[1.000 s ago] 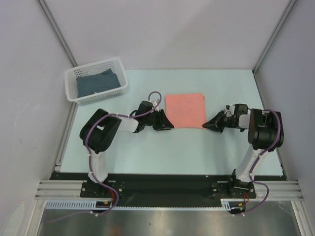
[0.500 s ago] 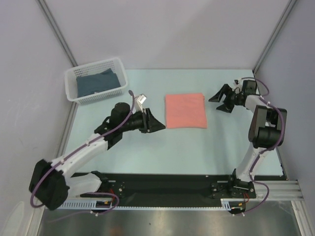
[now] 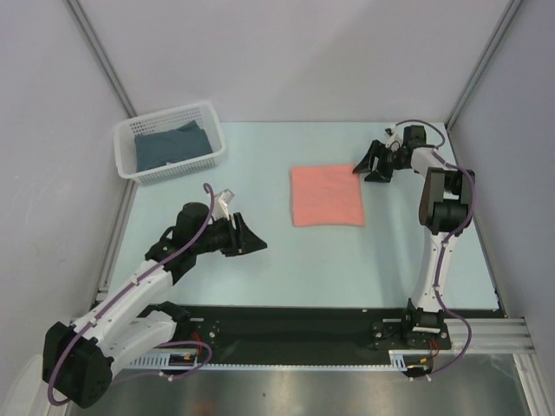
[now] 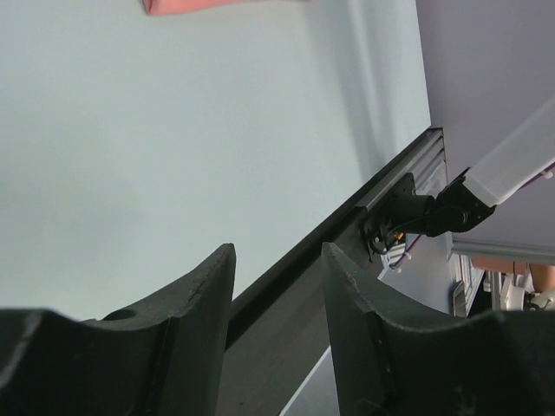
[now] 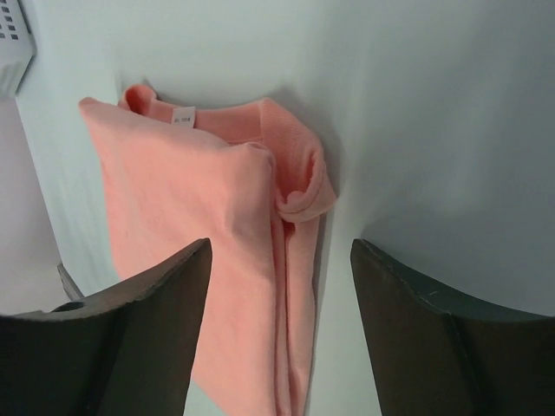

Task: Fold and stack the t-shirts
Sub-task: Neatly place the folded tshirt to the corner

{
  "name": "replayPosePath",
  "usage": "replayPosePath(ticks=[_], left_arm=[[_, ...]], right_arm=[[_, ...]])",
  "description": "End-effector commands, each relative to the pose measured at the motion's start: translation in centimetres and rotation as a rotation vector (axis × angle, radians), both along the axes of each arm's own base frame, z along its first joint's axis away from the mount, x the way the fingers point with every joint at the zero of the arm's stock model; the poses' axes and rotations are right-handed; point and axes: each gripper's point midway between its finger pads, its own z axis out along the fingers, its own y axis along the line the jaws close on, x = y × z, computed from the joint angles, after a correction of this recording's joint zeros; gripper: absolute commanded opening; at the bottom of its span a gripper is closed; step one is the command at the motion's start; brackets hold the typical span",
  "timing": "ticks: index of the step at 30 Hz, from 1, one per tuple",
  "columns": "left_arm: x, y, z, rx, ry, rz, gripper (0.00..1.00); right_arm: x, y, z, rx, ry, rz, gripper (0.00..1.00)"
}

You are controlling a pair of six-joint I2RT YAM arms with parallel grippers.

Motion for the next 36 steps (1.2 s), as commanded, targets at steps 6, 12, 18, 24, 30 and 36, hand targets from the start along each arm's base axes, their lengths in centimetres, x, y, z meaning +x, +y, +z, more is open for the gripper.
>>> replayPosePath(ticks=[6,12,18,24,30,36], left_arm=[[1.6,-0.3,2.0,0.009,-0.072,-0.029,0.51],[1.5,-0.3,1.8,0.016,-0.061,-0.038,0.52],[1.3,-0.3,1.9,0.015,-0.053,-0.042,0.52],[1.6,-0.5,2.7,0.001,-0.059,-0.041,0.53],[1.2,-0.6,3.7,-0.041,-0.053,-0.022,0.52],[-0.1,0.3,4.5,-0.072,-0.083,0.011,0.52]], right_arm=[[-0.3,2.5,-1.4,0.004,0.04,0.078,0.51],[-0.3,2.5,-2.4,-0.015,0.066,0.071,0.37],[0.1,1.0,-2.4,-0.017,0.105,-0.049,0.01],[-1.6,-2.7,-2.7,-0.084,0.182,-0.294,0.0],[-6.2,-7.1,-2.5,-0.192,0.281,-0.579,0.0],[-11.3,-12.0,-0.7,-0.22,0.304,-0.899,0.0]])
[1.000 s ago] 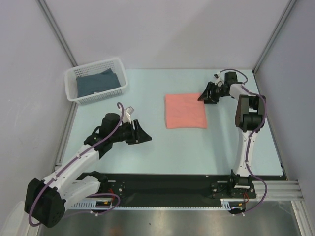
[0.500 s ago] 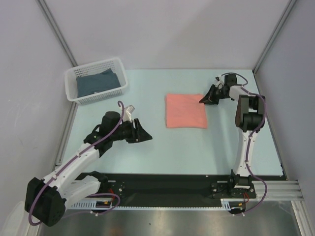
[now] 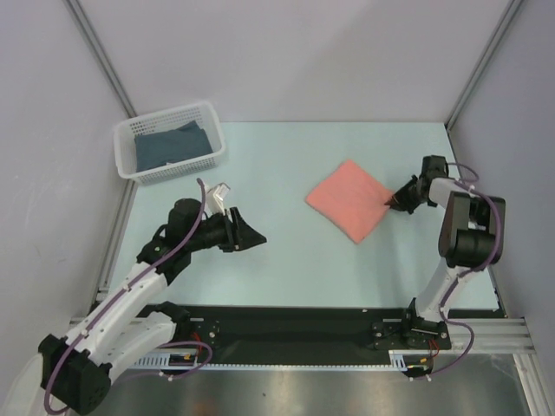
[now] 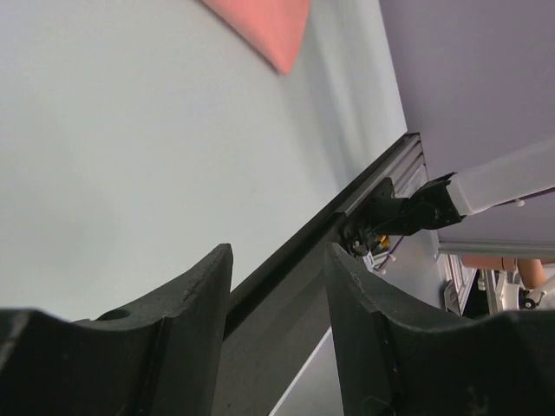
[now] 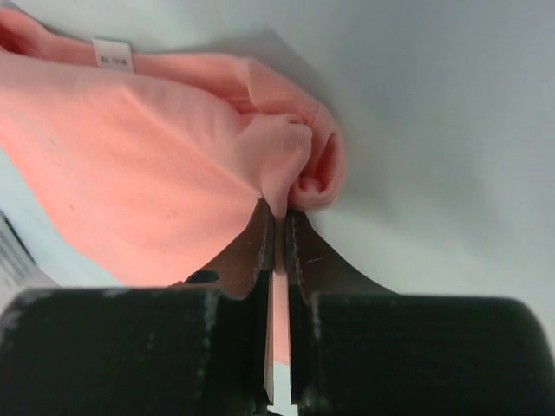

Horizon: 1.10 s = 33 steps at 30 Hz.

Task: Fold and stack the t-shirts
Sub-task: Neatly place the folded tshirt to the corner

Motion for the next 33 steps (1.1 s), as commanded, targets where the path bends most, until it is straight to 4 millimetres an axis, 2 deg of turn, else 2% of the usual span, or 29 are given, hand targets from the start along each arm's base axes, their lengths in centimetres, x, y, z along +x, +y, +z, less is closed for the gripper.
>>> replayPosePath(ticks=[1,2,3,4,5,6,7,8,9,10,12,13,16,17,18,22,27,31,33], left_arm=[[-0.5,0.4,1.7,-0.046,-0.04,0.022,0.52],[-0.9,0.5,2.3,-0.05,-0.039,0.021,0.52],[-1.0,0.5,2.8,-0.052,-0.046,0.019,0.52],[-1.1,0.5,3.3,-0.058,-0.057,0.012,0.53],[-1.3,0.5,3.9,-0.063,-0.075,0.0,0.53],[-1.5,0.6,4.2,-0.063,-0.09,-0.005,0.53],[-1.5,0.7,4.2,-0.057,-0.094,-0.007,0.53],[-1.9,0.8,3.8,-0.041,-0.088,-0.019,0.53],[-2.1,0.9,3.7,-0.037,-0.086,-0.024,0.53],[-2.4,0.8,3.5,-0.034,-0.079,-0.032,0.53],[-3.2,0.7,3.3,-0.043,-0.06,-0.045,0.53],[-3.7,0.4,3.3,-0.051,-0.05,-0.063,0.53],[-4.8,0.3,2.5,-0.057,-0.04,-0.089,0.53],[-5.1,0.5,1.7,-0.048,-0.022,-0.087,0.53],[-5.3,0.5,1.5,-0.046,-0.019,-0.088,0.53],[-6.3,0.0,1.1,-0.046,-0.01,-0.135,0.53],[-6.4,-0.8,2.2,-0.04,-0.036,-0.175,0.54],[-6.7,-1.2,2.5,-0.043,-0.038,-0.197,0.54],[-6.9,-1.2,2.4,-0.047,-0.038,-0.204,0.54]], right_arm=[[-3.7,-5.4,0.2,-0.107,0.035,-0.296,0.0],[-4.3,-6.5,1.4,-0.117,0.007,-0.365,0.0],[-5.2,-7.3,1.5,-0.119,0.014,-0.414,0.0],[-7.1,-8.8,0.9,-0.12,0.038,-0.483,0.0],[-7.8,-9.8,1.3,-0.128,0.029,-0.548,0.0],[-8.3,-11.1,2.7,-0.152,-0.013,-0.604,0.0],[-9.4,-12.8,2.7,-0.174,-0.013,-0.669,0.0],[-10.4,-13.5,2.6,-0.178,-0.01,-0.706,0.0],[-11.1,-14.2,3.3,-0.189,-0.024,-0.734,0.0],[-12.4,-16.2,3.4,-0.198,-0.013,-0.797,0.0],[-14.5,-17.4,3.3,-0.212,0.02,-0.835,0.0],[-16.0,-18.7,3.3,-0.218,0.039,-0.888,0.0],[-18.9,-19.4,2.7,-0.237,0.095,-0.944,0.0],[-20.2,-20.0,2.4,-0.233,0.113,-0.988,0.0],[-21.4,-19.7,1.6,-0.218,0.137,-1.006,0.0],[-24.0,-19.9,1.2,-0.228,0.165,-1.081,0.0],[-25.3,-19.7,1.3,-0.246,0.195,-1.102,0.0],[-26.5,-21.2,2.5,-0.361,0.241,-1.093,0.0],[-26.4,-22.2,3.1,-0.422,0.257,-1.026,0.0]])
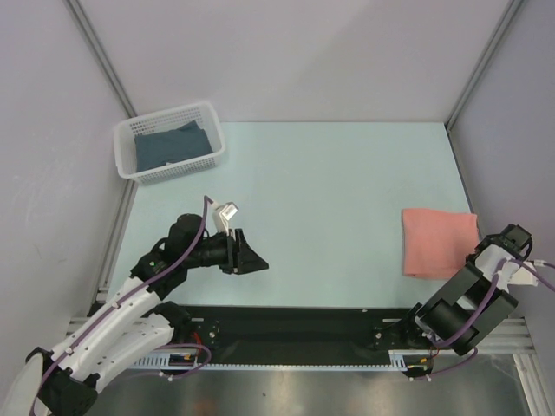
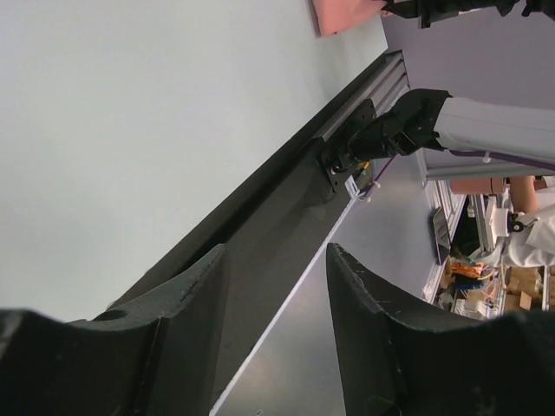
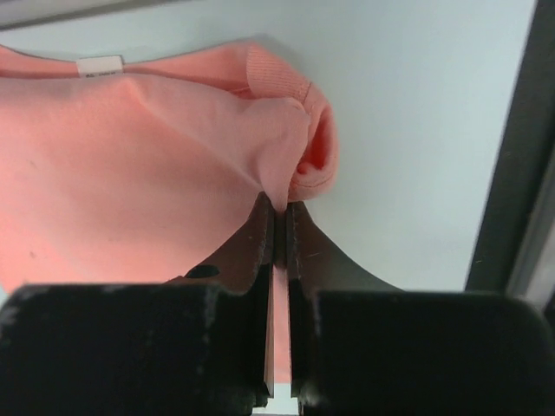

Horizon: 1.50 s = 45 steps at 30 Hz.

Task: Fold and stack the t-shirts
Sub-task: Neatly place the folded tshirt to the corner

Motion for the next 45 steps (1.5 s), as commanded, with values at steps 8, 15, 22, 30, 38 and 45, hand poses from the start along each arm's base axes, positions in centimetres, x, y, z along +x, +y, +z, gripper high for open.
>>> replayPosePath(ticks=[8,15,22,30,38,45], left_arm=[[-0.3,-0.5,1.5,-0.039,-0.055,-0.04,0.55],[0.1,-1.1,1.6,-0.062,-0.053,-0.044,0.55],[0.0,-0.7,1.7,-0.05,-0.071,-0.035,0.55],[-0.1,-0.8,1.8,-0.062,-0.07,-0.037,0.56],[-0.5,-0.6,1.8,-0.077,-0.066,-0.038,0.56],[-0.9,-0.4,1.6,-0.073,-0.057,-0.037,0.56]], right_arm=[[-1.6,-4.4,0.5,-0.07,0.284,0.295,0.0],[-2.4,-3.9,0.9,-0.081,0.271,0.304,0.0],[-2.5,-3.8,1.6,-0.072,0.275,0.295,0.0],[-3.4,-4.3,3.4,-0.096,0.355,0.242,0.0],[-4.0,-4.3,4.6,-0.078,0.388,0.228,0.0],[-4.3,-4.6,5.5,-0.099,0.436,0.218,0.18]])
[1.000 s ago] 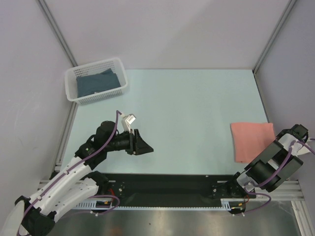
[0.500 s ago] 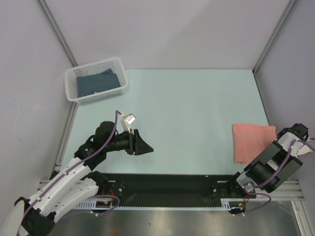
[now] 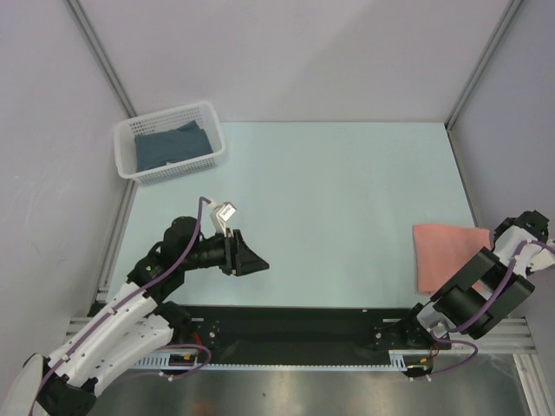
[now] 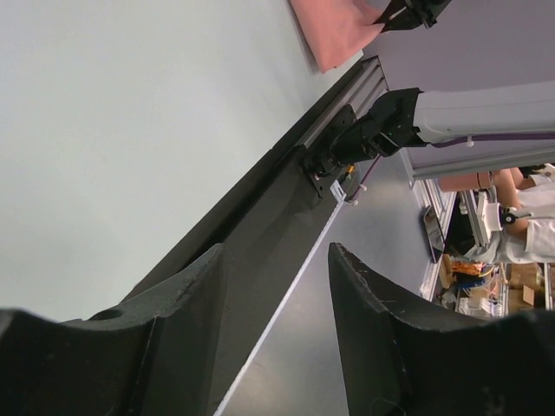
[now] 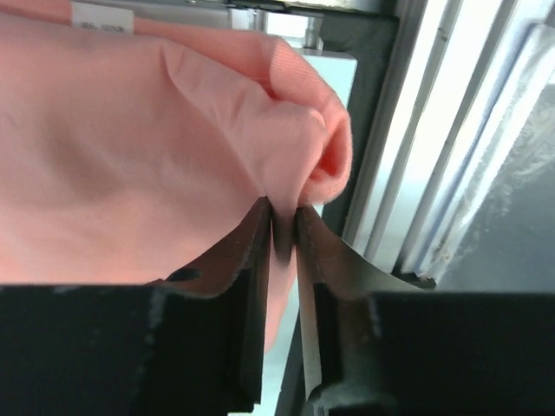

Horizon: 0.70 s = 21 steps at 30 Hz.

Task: Fold and stack the t-shirts
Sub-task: Neatly place the folded tshirt to the corner, then reset both grippers

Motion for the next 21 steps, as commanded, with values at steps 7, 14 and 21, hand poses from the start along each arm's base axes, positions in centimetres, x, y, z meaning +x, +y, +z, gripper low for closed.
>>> replayPosePath(ticks=[7,14,21], left_arm=[[-0.3,-0.1,0.9,-0.028,-0.006,-0.009,0.56],[-0.3,0.3,0.4,-0.023,0.007,0.004,0.56],[-0.3,1.3,0.7,0.006,-0.006,0.042,0.57]], right_arm=[[1.1,-1.0,4.2,-0.102,0.018,0.002,0.48],[6.5,2.3,8.5,-0.168,-0.126,0.175,0.5],[16.5,17.1,14.5,-0.019,-0.633,0.598,0.52]])
